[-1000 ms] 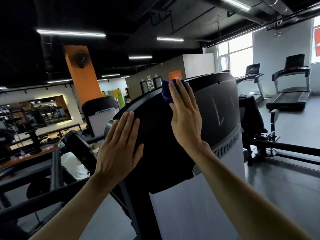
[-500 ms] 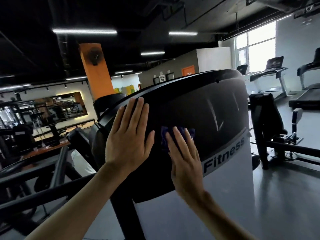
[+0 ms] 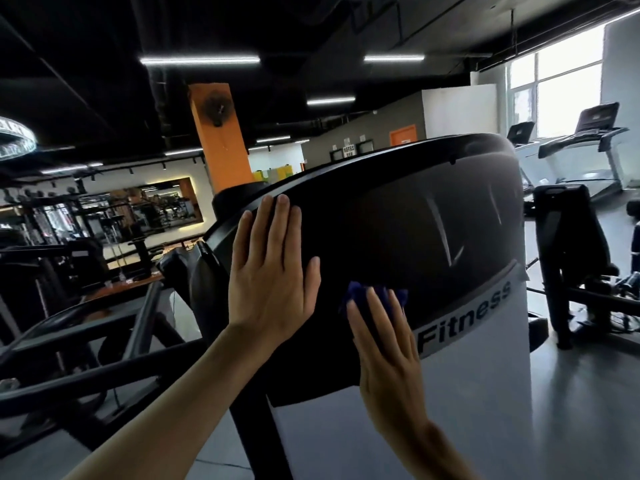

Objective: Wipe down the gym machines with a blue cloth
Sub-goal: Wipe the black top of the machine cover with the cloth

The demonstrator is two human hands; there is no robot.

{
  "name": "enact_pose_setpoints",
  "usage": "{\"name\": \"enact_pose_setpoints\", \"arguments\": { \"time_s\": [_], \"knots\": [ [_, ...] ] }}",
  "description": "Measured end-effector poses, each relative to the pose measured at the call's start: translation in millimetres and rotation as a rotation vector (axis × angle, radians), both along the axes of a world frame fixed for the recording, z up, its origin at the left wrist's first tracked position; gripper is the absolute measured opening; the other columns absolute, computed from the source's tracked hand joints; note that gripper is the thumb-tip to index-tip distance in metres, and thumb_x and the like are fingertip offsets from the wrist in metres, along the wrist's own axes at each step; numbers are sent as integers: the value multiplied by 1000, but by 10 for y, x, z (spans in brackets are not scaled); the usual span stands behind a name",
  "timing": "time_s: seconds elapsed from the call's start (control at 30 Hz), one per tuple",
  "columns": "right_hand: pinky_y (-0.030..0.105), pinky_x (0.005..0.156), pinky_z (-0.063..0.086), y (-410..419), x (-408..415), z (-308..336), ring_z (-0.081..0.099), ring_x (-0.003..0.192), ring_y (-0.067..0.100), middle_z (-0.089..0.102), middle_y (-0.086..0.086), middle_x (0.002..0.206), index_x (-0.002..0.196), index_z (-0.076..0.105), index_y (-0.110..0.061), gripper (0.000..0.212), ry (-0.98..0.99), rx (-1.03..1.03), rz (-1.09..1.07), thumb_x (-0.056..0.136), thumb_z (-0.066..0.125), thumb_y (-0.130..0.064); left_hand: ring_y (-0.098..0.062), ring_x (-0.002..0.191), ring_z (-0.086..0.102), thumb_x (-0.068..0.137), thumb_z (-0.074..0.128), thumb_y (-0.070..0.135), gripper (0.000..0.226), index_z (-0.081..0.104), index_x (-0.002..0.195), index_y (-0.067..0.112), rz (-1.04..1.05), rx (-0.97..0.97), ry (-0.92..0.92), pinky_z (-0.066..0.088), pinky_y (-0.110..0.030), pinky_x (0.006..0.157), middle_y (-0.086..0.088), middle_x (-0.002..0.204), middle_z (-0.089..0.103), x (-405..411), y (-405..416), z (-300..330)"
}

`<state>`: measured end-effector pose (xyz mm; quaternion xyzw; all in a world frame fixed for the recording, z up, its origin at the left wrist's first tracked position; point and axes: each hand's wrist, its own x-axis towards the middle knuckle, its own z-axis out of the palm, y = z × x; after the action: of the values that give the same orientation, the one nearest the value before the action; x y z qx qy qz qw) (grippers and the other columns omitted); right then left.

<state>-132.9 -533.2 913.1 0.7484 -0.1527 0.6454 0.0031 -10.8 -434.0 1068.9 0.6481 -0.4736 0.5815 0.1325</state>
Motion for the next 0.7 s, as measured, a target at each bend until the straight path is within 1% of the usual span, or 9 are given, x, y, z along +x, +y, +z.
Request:
{"name": "enact_pose_setpoints", "arguments": {
  "time_s": [0.1,0.2,0.27,0.33,0.43,0.5,0.6,0.63,0.7],
  "knots": [
    [59,120,33,-73,-54,300,22,155,33,29,7,167,158,34,-21,81,15,-7,-9,89,65,9,-44,152,28,106,43,41,67,35,150,-9,19,-40,9,20,-56,127,-30,160,36,-57,-67,33],
    [54,126,19,-223,-59,1151,17,157,31,28,7,167,157,38,-20,64,-21,-44,-36,97,59,-8,-49,142,39,106,48,36,59,45,139,-13,-19,-123,18,30,-55,122,-35,147,47,-145,-167,80],
    [53,124,21,-360,-52,1641,15,157,31,28,7,167,156,43,-17,53,-27,-87,-60,103,51,-20,-50,139,43,106,49,33,55,49,134,-15,-38,-163,21,33,-54,121,-36,141,50,-180,-214,91],
    [51,123,24,-426,-18,1826,15,157,31,29,7,167,154,44,-13,50,-32,-108,-43,106,45,-26,-48,142,42,106,49,32,54,50,134,-15,-62,-170,20,31,-53,123,-35,142,50,-171,-221,88],
    [51,122,28,-457,-4,1519,17,157,30,31,7,166,155,43,-11,50,-79,-105,-14,106,48,-22,-38,153,32,109,45,32,55,45,146,-9,-113,-59,-32,24,-52,127,-26,157,42,-149,-183,108],
    [55,119,32,-424,-37,996,22,156,32,34,8,165,154,43,-10,51,-111,-58,1,104,53,-11,-33,158,23,110,41,33,59,37,156,-3,-106,35,-98,20,-51,129,-20,166,31,-145,-167,115],
    [61,115,37,-296,-166,135,24,154,36,32,9,165,157,38,-11,66,-21,0,39,96,62,0,-31,160,14,109,41,38,66,26,161,-1,-54,100,-112,17,-49,130,-18,171,19,-145,-153,102],
    [62,114,39,-281,-212,-18,24,154,36,31,7,166,158,36,-12,69,17,-3,53,95,62,0,-31,161,11,109,40,40,69,24,162,-1,-30,109,-108,15,-49,130,-18,171,16,-149,-151,95],
    [61,114,39,-351,-265,36,24,155,35,31,6,167,157,37,-12,70,34,-15,78,94,63,3,-31,161,9,109,39,42,71,21,162,-1,5,121,-108,15,-49,130,-19,172,14,-155,-155,85]
  ]
}}
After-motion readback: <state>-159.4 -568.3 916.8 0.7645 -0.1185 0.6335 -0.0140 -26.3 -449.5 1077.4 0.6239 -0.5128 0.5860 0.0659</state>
